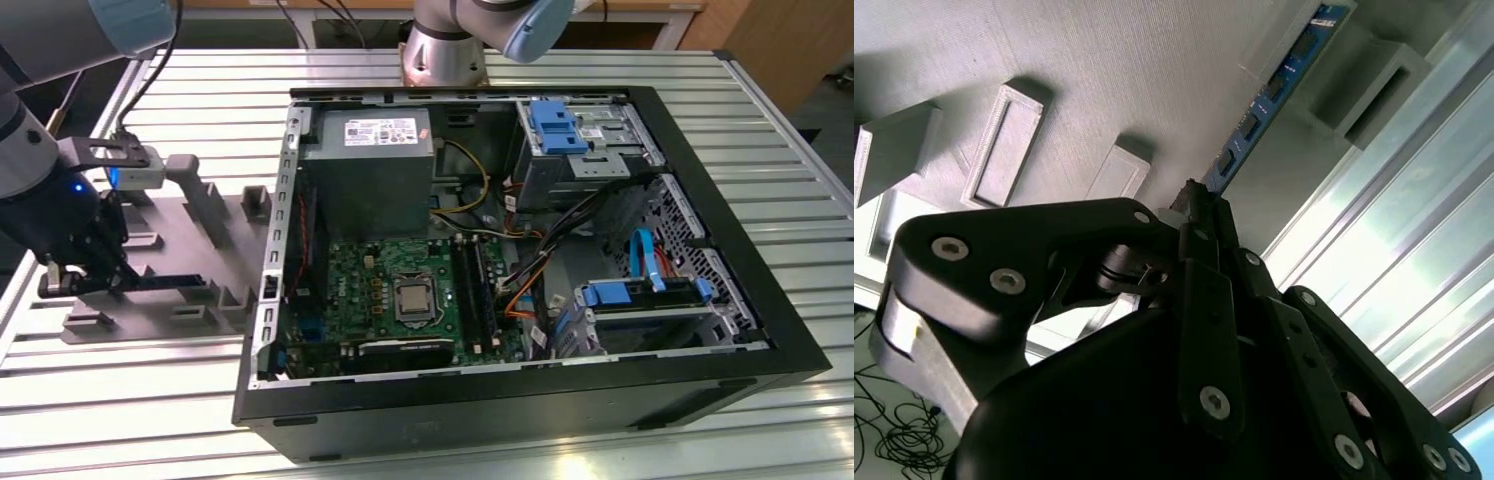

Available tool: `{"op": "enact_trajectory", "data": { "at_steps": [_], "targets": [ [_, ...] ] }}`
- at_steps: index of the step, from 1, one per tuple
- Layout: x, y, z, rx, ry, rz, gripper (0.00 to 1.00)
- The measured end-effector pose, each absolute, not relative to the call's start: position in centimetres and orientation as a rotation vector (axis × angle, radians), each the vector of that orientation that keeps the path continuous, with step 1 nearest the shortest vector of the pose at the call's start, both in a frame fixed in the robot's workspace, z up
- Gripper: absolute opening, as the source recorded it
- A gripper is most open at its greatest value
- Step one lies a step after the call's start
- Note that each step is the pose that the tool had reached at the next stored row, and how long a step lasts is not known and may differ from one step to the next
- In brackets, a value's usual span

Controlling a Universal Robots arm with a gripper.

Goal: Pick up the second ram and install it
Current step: 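Pick up the second ram and move it above second insertion slot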

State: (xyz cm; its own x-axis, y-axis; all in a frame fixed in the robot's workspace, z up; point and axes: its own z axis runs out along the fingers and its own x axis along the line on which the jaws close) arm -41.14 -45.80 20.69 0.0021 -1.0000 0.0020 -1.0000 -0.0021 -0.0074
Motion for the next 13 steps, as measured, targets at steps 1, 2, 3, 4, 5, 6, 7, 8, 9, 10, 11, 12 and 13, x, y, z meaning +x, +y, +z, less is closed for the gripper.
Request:
{"op": "enact_trajectory", "data": {
  "at_steps": [1, 2, 3, 4, 5, 6, 7, 8, 9, 10, 11, 12, 13],
  "targets": [
    [-41.14, -45.80, 20.72, -2.221, 2.216, -0.010, 0.14],
    [-41.14, -45.80, 20.77, -2.221, 2.216, -0.010, 0.14],
    [-41.14, -45.80, 20.81, -2.221, 2.216, -0.010, 0.14],
    [-41.14, -45.80, 20.85, -2.221, 2.216, -0.010, 0.14],
    [-41.14, -45.80, 20.89, -2.221, 2.216, -0.010, 0.14],
    [-41.14, -45.80, 20.92, -2.221, 2.216, -0.010, 0.14],
    [-41.14, -45.80, 20.96, -2.221, 2.216, -0.010, 0.14],
    [-41.14, -45.80, 21.00, -2.221, 2.216, -0.010, 0.14],
    [-41.14, -45.80, 21.04, -2.221, 2.216, -0.010, 0.14],
    [-41.14, -45.80, 21.08, -2.221, 2.216, -0.010, 0.14],
    [-41.14, -45.80, 21.12, -2.221, 2.216, -0.010, 0.14],
    [-41.15, -45.80, 21.18, -2.221, 2.216, -0.010, 0.14],
    [-41.15, -45.81, 21.23, -2.221, 2.216, -0.010, 0.14]
  ]
}}
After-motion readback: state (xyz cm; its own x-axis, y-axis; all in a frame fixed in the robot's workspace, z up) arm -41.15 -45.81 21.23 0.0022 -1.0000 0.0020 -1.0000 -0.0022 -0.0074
